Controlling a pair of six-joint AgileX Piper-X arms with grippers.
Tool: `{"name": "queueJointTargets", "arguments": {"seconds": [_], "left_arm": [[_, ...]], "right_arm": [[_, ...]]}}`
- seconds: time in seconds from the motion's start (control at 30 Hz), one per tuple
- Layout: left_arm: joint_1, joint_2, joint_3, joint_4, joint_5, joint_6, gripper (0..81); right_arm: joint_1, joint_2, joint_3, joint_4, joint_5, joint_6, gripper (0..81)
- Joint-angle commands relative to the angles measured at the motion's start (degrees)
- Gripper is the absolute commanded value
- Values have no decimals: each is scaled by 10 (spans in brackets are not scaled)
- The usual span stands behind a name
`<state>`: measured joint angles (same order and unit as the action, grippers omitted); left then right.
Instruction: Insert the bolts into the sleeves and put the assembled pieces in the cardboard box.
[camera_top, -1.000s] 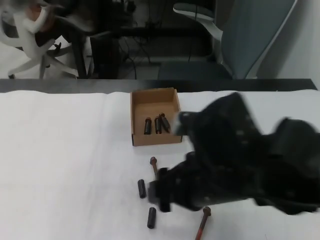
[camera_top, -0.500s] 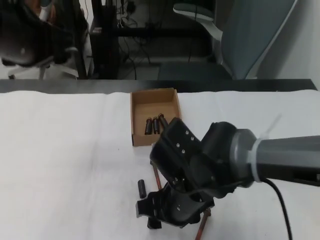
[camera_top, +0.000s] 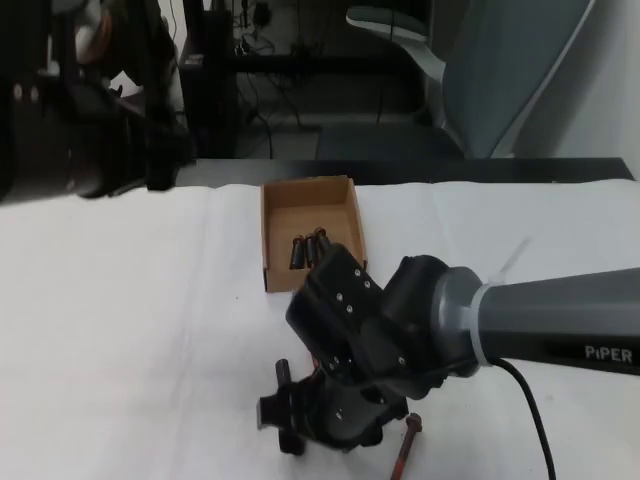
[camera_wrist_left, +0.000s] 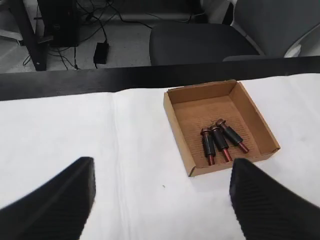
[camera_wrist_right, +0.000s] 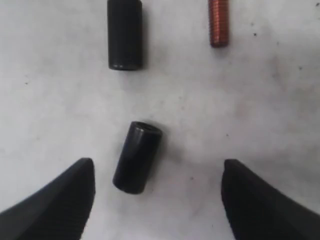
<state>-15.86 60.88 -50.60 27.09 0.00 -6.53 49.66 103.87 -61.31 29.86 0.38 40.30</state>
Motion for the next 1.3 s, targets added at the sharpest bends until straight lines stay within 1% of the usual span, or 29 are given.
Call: {"name": "queueJointTargets", "arguments": {"seconds": [0.0,0.1,0.17,0.3,0.33,0.37,0.4,0.43,0.47,0.57,0.7,0.77,0.83,0.9,1.0,1.1,1.17,1.27], "left_arm": [[-3,-20,16,-17,0,-11,700],[-3,-38,24,-26,0,-11,700],[-3,-50,24,-25,0,-11,700],[-3,-71,24,-25,0,-11,700],[-3,-76,24,-25,0,-9,700],[-3,-78,24,-25,0,-7,700],[-3,-81,24,-25,0,-5,700],[-3,-82,24,-25,0,-3,700],[-3,-81,26,-25,0,-1,700],[-3,-81,39,-24,7,-4,700],[-3,-81,73,-40,47,-70,693],[-7,-79,97,-68,73,-106,630],[-21,-69,116,-98,78,-128,538],[-48,-51,123,-112,77,-129,494],[-98,-8,123,-127,63,-151,493],[-157,50,122,-144,14,-191,493],[-186,89,118,-156,0,-217,493],[-219,157,106,-159,0,-251,493]], "right_arm": [[-3,5,-7,-7,15,6,587],[-5,19,-7,-7,8,4,491],[-5,37,-13,4,-9,0,454],[-5,75,-30,40,-18,-5,440],[-5,79,-31,43,-18,-5,398],[-5,80,-31,43,-18,-5,329],[-5,80,-31,43,-16,-14,202],[-5,77,-33,43,-16,-27,35],[-5,72,-34,43,-16,-41,1],[-5,45,-34,45,-4,-67,4],[-7,-16,-34,72,56,-111,4],[-8,-53,-34,95,95,-131,4],[-13,-98,-34,115,132,-151,4],[-25,-146,-34,128,146,-164,4],[-50,-210,-34,136,157,-184,4],[-72,-265,-34,143,157,-199,4],[-77,-290,-34,157,167,-201,4],[-80,-323,-34,180,192,-206,4]]}}
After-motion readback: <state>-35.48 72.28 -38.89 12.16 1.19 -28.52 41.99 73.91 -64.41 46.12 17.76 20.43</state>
